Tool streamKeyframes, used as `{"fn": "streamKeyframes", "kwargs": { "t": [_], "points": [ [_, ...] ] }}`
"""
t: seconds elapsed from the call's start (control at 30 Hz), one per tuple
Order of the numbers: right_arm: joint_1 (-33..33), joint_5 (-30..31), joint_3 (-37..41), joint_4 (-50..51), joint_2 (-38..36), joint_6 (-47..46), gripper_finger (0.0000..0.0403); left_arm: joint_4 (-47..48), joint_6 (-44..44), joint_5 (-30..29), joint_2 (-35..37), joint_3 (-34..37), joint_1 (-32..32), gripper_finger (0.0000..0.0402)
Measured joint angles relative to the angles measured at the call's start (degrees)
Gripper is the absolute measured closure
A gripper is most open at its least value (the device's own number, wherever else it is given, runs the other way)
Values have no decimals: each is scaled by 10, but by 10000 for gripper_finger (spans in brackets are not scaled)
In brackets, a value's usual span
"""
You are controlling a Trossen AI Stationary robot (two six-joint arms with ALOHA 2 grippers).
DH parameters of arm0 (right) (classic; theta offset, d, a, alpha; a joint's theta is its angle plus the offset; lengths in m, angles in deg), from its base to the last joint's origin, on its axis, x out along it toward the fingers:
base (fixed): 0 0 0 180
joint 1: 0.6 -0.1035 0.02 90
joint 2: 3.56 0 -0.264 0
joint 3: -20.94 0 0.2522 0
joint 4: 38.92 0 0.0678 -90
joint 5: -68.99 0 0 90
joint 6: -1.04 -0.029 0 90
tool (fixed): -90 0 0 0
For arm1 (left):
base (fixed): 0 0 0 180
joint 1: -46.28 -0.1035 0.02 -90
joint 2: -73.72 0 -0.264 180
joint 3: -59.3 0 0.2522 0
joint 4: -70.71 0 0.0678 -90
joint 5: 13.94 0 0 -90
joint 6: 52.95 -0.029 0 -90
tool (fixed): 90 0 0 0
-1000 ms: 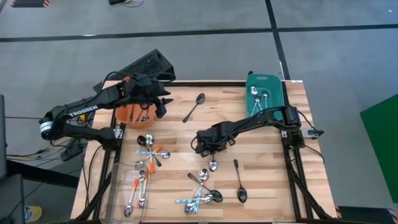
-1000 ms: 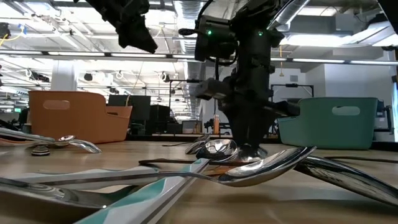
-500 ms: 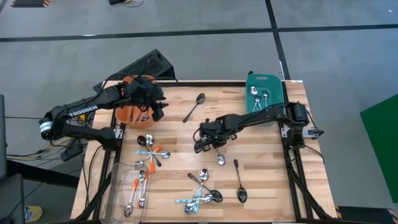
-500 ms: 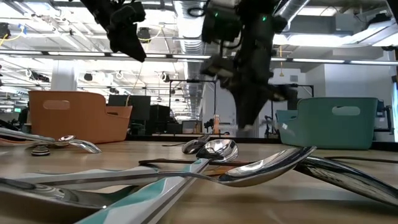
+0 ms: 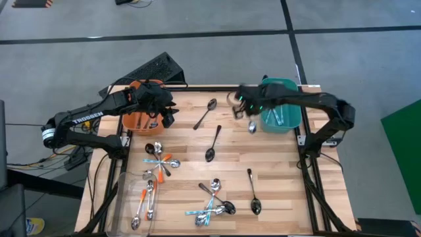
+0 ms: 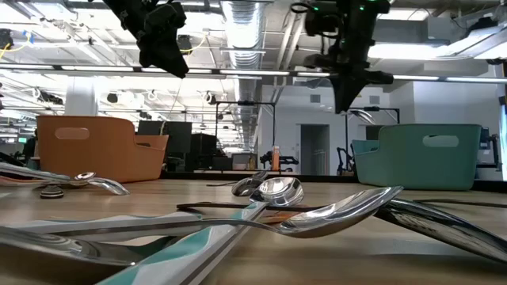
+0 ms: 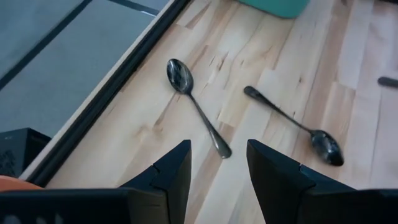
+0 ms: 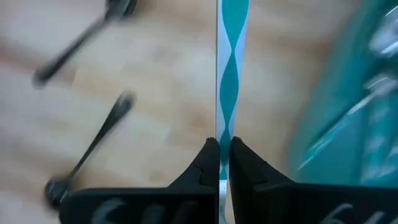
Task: Sort silverware by color (type)
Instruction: Put the blue patterned spoon into the blue bin
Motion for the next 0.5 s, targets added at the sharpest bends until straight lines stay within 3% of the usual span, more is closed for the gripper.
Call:
{"fn": "streamKeyframes", "kwargs": {
  "t": [0.2, 0.5],
  "points": [
    [109, 65, 0, 20, -42, 77, 378, 0, 38, 2, 0, 0, 30, 258],
    [216, 78, 61, 69, -39, 146, 365, -40, 118, -40, 0, 0, 89, 258]
  ]
}}
